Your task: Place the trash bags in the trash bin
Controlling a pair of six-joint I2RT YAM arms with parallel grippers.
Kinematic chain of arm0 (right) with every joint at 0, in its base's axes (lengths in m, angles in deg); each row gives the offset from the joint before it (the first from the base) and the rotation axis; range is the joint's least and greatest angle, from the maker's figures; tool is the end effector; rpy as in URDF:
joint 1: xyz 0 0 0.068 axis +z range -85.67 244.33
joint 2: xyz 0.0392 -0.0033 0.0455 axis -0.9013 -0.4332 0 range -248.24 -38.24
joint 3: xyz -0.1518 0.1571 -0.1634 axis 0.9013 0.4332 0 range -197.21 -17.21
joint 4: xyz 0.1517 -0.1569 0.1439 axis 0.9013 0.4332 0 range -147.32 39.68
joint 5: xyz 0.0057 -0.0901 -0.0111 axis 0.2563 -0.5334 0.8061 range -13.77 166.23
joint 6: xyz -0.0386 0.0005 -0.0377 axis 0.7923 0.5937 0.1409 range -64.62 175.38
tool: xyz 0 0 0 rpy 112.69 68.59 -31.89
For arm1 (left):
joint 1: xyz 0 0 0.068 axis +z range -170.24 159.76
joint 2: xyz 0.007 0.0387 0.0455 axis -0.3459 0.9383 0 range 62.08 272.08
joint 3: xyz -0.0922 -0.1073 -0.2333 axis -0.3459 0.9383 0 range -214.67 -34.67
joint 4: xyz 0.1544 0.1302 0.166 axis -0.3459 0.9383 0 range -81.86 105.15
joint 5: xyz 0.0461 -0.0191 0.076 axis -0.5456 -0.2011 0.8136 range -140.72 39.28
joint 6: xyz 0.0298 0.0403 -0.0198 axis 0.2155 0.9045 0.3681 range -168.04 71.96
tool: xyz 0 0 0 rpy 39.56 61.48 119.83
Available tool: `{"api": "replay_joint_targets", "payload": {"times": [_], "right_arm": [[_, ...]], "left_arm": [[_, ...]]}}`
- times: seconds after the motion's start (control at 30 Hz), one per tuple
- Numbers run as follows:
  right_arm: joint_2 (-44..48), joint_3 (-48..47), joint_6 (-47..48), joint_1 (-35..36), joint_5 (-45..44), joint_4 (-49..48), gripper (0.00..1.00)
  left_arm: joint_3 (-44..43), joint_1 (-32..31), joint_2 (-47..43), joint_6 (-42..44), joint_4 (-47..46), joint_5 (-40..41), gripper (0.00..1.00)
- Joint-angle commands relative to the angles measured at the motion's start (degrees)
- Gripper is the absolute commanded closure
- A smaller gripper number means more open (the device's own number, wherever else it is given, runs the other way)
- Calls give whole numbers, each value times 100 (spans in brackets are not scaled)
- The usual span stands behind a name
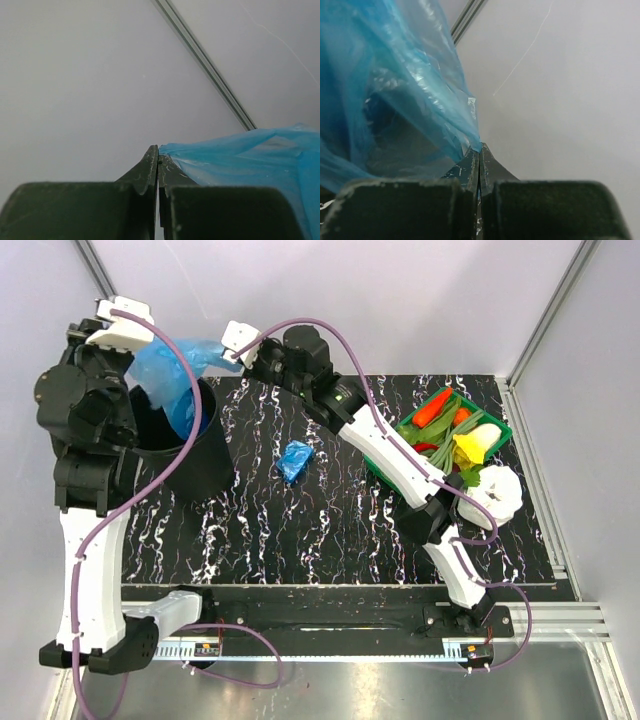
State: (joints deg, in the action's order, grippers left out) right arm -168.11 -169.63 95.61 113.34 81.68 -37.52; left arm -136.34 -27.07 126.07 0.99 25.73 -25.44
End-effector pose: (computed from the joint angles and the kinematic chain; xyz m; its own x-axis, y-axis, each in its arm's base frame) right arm 0.3266 0.3810 0.4707 0.5497 -0.3476 -0.7596 -0.6008 0.4673 -0.6486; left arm 0.1618 -0.0041 0.5845 0.0042 0.6871 -0.7265 -0.4481 0.6508 0.6129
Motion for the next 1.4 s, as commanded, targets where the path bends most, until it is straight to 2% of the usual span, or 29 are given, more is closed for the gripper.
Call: {"api": "replay_joint_targets", "payload": {"times": [0.0, 0.27, 0.53, 0.73, 0.83, 1.13, 1.37], "right_arm": [[-57, -24, -243, -6, 26, 7, 100], [-83, -42, -445, -6, 263, 297, 100], [119, 256, -841, -50, 456, 816, 100], [181, 669, -1219, -155, 570, 938, 100], [84, 652, -1412, -155, 658, 991, 98], [23, 828, -1851, -155, 992, 1036, 87], [-276, 503, -2045, -155, 1028, 1044, 86]], "left_arm": [[358, 59, 79, -43, -62, 372, 100], [613, 392, 281, -192, 508, 522, 100], [1332, 683, -166, -228, 1177, 180, 100], [2475, 894, -887, 88, 932, 56, 100], [2739, 1078, -1011, 124, 782, -40, 100], [2766, 1298, -888, 62, 782, -436, 100], [2872, 1307, -625, -79, 991, -944, 100]]}}
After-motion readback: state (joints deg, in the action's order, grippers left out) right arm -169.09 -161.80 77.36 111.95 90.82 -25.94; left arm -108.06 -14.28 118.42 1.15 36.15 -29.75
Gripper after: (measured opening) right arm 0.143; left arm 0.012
